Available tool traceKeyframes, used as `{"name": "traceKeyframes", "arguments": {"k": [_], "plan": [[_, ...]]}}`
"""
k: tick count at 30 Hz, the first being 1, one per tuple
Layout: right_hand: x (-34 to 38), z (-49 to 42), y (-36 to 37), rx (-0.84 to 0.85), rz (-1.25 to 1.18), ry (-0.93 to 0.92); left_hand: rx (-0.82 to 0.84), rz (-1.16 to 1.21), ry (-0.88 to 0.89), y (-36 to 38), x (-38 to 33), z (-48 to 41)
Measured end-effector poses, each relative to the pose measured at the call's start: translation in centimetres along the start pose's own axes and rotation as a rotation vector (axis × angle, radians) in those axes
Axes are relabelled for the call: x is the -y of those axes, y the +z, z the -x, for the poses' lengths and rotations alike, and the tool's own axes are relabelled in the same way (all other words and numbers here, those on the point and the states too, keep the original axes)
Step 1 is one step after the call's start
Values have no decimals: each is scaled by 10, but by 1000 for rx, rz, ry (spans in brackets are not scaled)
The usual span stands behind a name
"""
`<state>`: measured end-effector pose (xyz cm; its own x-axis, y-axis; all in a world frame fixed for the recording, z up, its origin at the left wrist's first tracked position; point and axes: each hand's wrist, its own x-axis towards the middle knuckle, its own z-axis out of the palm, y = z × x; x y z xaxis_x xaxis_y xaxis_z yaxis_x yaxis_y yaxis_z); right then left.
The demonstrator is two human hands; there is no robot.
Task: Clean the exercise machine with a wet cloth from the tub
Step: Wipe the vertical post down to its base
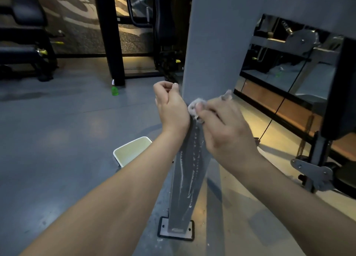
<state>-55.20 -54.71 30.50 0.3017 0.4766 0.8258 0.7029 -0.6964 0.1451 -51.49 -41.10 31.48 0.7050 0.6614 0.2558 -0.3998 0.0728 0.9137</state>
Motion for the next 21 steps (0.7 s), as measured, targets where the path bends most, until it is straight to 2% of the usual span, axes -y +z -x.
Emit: {"name": "traceKeyframes", "arguments": {"k": [3,8,10,13,17,21], "plan": [[-5,-2,-6,69,12,-47,19,-4,31,-1,2,-1],[-8,-21,-7,-93,41,0,33,-21,59,-4,15,-10],[-4,-8,2,-67,42,-11,18,-108,38,-11,32,-17],[-5,5,4,-1,50,-52,-46,-347,-109,-25,59,-18],[-8,0,3,19,52,-39,15,-179,-251,-25,55,-8],[-4,3,6,-3,25,5,191,62,-80,-18,5,-9]]}}
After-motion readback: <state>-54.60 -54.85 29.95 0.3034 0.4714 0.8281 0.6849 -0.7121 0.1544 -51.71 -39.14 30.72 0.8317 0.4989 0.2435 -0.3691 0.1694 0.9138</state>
